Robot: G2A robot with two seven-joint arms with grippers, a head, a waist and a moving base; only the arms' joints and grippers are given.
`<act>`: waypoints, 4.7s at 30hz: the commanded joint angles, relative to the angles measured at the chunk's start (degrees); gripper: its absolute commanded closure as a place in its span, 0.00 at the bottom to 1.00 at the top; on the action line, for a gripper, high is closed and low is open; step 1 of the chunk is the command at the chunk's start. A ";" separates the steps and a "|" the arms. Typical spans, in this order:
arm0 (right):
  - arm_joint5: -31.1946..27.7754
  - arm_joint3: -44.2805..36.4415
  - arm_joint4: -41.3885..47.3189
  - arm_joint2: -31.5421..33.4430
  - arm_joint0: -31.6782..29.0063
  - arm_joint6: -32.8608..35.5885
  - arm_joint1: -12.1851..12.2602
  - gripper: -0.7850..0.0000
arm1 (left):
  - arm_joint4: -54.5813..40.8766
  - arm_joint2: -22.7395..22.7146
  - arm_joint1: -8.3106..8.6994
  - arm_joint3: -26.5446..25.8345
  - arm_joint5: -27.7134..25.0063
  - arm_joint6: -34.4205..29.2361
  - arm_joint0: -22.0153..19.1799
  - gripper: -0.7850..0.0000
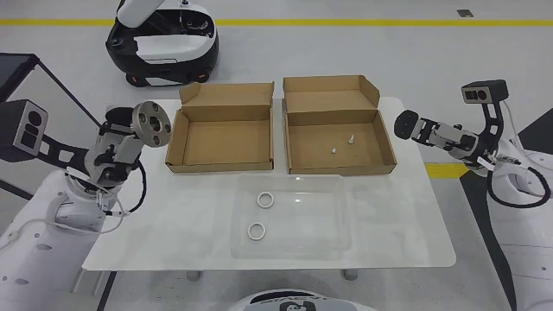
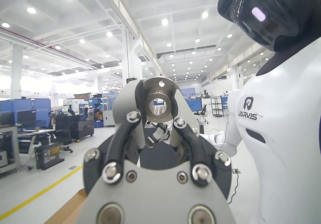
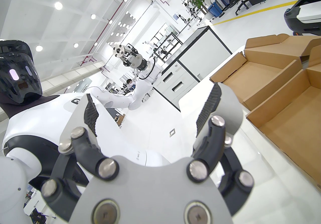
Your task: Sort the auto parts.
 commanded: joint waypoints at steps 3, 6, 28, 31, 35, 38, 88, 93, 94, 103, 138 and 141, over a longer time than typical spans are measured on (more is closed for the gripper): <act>0.00 0.00 0.00 0.00 0.00 0.00 0.00 0.00 | 0.22 -0.26 -0.27 -0.13 0.00 -0.63 0.33 1.00; 0.00 0.00 0.00 0.00 0.00 0.00 0.00 0.00 | -1.59 0.13 -0.54 -0.61 0.00 0.15 0.81 1.00; 0.00 0.00 0.00 0.00 0.00 0.00 0.00 0.00 | -6.84 1.26 -0.96 -2.69 0.00 0.66 1.01 1.00; 0.00 0.00 0.00 0.00 0.00 0.00 0.00 0.00 | -7.09 1.50 -1.19 -3.04 2.68 -2.11 0.76 1.00; 0.00 0.00 0.00 0.00 0.00 0.00 0.00 0.00 | -8.02 2.37 -1.45 -2.11 9.17 -10.04 -0.61 1.00; 0.00 0.00 0.00 0.00 0.00 0.00 0.00 0.00 | -9.24 3.24 -1.70 -1.83 11.19 -14.68 -2.07 1.00; 0.00 0.00 0.00 0.00 0.00 0.00 0.00 0.00 | 19.09 34.94 -12.63 30.49 30.36 -53.31 -41.23 1.00; 0.00 0.00 0.00 0.00 0.00 0.00 0.00 0.00 | 19.25 40.50 -15.29 35.86 30.16 -57.28 -45.65 1.00; 0.00 0.00 0.00 0.00 0.00 0.00 0.00 0.00 | 19.35 41.42 -15.79 37.15 30.29 -58.20 -46.44 1.00; 0.00 0.00 0.00 0.00 0.00 0.00 0.00 0.00 | 21.93 47.08 -19.35 46.28 30.27 -59.45 -49.73 1.00; 0.00 0.00 0.00 0.00 0.00 0.00 0.00 0.00 | 30.38 56.54 -29.45 66.61 29.62 -57.96 -51.67 0.24; 0.00 0.00 0.00 0.00 0.00 0.00 0.00 0.00 | 30.99 56.38 -29.80 66.91 30.05 -57.78 -51.65 0.00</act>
